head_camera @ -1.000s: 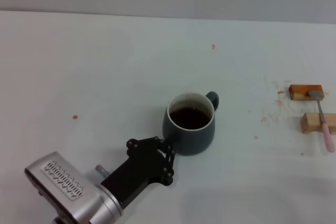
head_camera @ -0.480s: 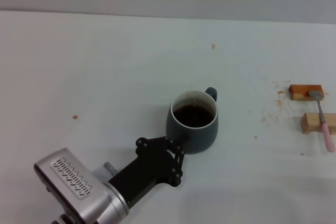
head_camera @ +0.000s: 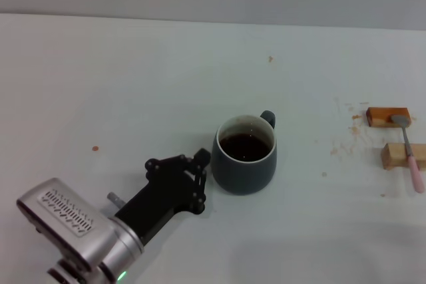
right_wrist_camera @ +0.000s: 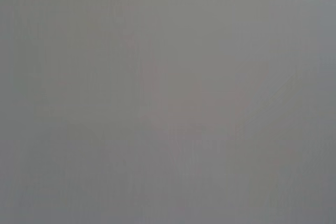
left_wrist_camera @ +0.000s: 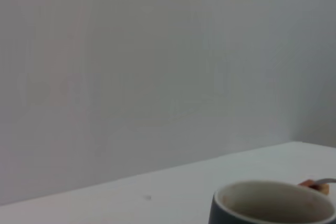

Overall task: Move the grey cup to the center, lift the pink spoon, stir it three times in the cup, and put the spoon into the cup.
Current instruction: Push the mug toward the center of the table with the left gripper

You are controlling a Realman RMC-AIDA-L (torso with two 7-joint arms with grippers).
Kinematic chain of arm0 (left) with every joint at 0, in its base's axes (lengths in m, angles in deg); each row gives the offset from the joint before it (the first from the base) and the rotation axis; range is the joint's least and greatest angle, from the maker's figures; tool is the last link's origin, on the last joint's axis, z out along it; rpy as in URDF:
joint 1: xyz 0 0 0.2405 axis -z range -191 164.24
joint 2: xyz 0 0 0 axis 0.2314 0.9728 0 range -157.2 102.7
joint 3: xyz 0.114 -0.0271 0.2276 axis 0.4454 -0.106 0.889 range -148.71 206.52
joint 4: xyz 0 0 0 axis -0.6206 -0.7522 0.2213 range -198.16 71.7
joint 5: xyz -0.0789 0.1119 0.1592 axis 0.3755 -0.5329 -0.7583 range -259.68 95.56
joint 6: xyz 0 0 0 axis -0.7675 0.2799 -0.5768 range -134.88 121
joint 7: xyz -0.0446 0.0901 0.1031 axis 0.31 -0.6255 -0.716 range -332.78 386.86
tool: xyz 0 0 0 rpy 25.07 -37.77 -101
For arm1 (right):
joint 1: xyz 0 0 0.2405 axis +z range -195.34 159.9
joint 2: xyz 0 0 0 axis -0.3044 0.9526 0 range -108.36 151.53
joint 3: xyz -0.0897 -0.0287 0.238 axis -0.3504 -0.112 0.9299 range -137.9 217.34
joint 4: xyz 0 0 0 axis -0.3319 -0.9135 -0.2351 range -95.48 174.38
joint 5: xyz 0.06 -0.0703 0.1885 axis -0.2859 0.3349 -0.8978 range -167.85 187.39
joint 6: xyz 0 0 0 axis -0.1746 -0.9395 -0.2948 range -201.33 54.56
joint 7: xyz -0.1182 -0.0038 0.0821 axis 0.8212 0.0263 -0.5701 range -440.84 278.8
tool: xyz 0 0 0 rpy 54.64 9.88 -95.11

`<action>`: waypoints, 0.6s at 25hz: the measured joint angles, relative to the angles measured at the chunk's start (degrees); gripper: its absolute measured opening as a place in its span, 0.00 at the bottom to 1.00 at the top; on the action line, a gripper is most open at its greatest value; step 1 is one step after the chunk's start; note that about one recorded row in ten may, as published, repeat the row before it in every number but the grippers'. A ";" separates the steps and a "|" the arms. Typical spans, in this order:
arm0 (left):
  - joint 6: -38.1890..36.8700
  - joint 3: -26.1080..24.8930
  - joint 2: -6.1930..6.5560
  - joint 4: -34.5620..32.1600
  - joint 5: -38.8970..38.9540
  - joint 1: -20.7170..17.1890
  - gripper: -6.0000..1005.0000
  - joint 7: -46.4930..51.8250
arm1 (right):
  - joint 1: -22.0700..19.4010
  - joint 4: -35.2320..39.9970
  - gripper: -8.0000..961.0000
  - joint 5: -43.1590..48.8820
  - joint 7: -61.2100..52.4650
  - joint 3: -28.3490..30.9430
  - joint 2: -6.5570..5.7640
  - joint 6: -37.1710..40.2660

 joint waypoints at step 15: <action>2.29 1.54 -0.08 2.10 -0.27 3.09 0.00 -0.06 | 0.03 -0.01 0.79 0.04 0.00 0.00 -0.08 -0.13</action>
